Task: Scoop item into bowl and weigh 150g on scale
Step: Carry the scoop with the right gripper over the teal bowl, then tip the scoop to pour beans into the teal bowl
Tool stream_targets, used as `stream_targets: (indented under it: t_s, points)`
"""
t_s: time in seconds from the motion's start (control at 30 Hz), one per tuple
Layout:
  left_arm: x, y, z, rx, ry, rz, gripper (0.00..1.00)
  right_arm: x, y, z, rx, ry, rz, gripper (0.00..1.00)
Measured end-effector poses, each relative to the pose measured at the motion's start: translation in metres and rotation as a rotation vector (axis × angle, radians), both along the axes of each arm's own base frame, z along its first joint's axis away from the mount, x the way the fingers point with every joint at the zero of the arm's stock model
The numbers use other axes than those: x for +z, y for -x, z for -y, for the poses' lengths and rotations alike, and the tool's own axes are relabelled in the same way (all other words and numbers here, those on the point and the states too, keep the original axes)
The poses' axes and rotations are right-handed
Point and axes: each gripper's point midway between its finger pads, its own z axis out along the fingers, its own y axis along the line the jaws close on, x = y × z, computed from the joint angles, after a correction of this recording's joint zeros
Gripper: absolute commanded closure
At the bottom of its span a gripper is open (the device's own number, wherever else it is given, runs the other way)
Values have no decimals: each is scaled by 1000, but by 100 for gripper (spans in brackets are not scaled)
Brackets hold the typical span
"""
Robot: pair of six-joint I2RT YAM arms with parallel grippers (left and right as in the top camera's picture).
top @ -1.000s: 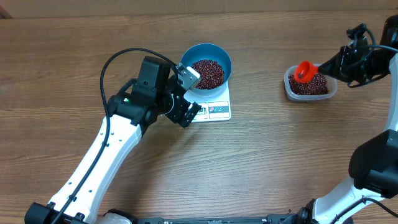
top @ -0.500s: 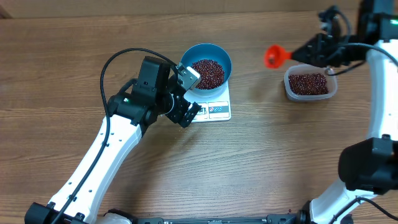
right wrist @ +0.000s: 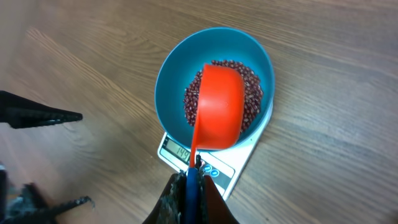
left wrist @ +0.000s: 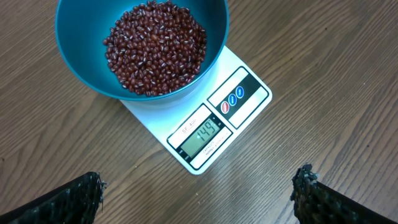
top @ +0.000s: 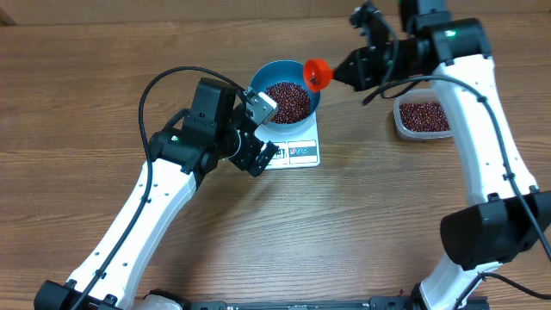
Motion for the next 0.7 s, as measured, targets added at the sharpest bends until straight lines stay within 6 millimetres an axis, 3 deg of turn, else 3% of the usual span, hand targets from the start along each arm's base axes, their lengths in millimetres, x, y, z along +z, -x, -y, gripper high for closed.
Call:
stream_targets:
  t_s: [0.23, 0.7]
  points:
    - [0, 0, 0, 0, 0, -1, 0, -8, 1, -23, 21, 145, 71, 96]
    - [0, 0, 0, 0, 0, -1, 1, -10, -6, -27, -6, 267, 148, 96]
